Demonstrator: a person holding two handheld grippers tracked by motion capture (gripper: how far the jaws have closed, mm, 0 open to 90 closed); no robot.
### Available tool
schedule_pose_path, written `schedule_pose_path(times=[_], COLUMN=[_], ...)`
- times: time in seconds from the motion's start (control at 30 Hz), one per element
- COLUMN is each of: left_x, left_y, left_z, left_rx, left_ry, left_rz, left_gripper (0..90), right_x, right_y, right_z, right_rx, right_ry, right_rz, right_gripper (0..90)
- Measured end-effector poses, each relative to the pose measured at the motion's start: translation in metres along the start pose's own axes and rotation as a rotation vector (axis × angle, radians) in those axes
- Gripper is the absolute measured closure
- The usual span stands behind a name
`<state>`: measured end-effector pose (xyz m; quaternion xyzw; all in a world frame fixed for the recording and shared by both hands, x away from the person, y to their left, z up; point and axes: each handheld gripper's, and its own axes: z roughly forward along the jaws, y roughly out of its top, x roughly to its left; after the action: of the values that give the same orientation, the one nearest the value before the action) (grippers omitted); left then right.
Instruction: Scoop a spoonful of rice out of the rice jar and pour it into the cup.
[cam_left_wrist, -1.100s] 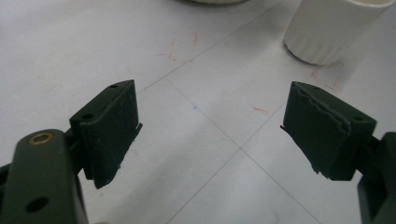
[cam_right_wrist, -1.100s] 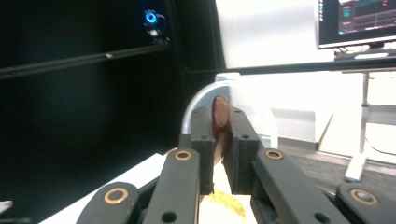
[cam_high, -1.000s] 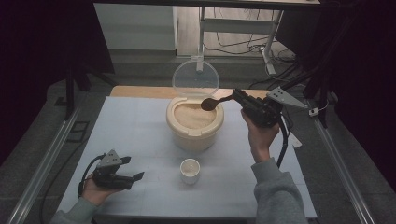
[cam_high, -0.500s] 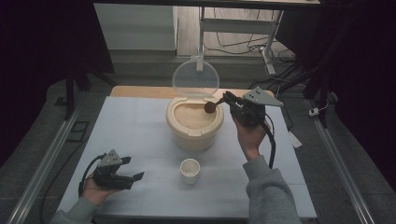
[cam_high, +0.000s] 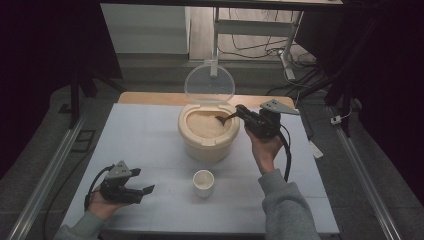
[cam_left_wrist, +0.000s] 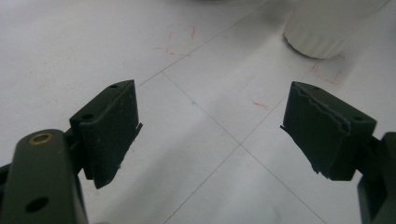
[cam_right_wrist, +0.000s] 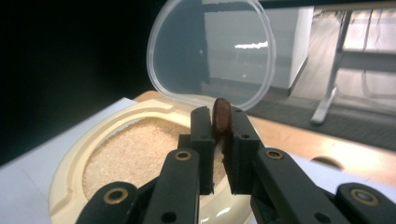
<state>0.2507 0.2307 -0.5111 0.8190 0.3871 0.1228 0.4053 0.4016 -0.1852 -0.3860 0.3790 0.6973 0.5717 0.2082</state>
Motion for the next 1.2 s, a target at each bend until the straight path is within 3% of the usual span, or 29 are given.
schedule_pose_path(times=[0.37,0.6,0.7,0.83,1.03,1.2], left_x=[0.0,0.0,0.0,0.0,0.0,0.0], left_y=[0.0,0.0,0.0,0.0,0.0,0.0], left_z=[0.0,0.0,0.0,0.0,-0.001,0.0], left_rx=[0.001,0.002,0.001,0.003,0.0,0.002], left_ry=[0.002,0.001,0.001,0.001,0.002,0.002], left_rz=[0.001,0.004,0.004,0.006,0.006,0.006], left_gripper=[18.1,18.1,18.0,18.1,18.1,18.1], right_x=[-0.011,-0.013,-0.015,-0.015,-0.025,-0.033], right_y=[-0.009,-0.009,-0.01,-0.01,-0.014,-0.02], right_z=[0.003,0.003,0.003,0.004,0.005,0.003], right_rx=[0.001,-0.003,-0.005,-0.001,-0.007,-0.016], right_ry=[0.045,0.053,0.085,0.08,0.065,0.075], right_rz=[0.198,0.269,0.331,0.361,0.512,0.592], right_gripper=[82.0,81.4,81.8,81.6,81.7,81.9])
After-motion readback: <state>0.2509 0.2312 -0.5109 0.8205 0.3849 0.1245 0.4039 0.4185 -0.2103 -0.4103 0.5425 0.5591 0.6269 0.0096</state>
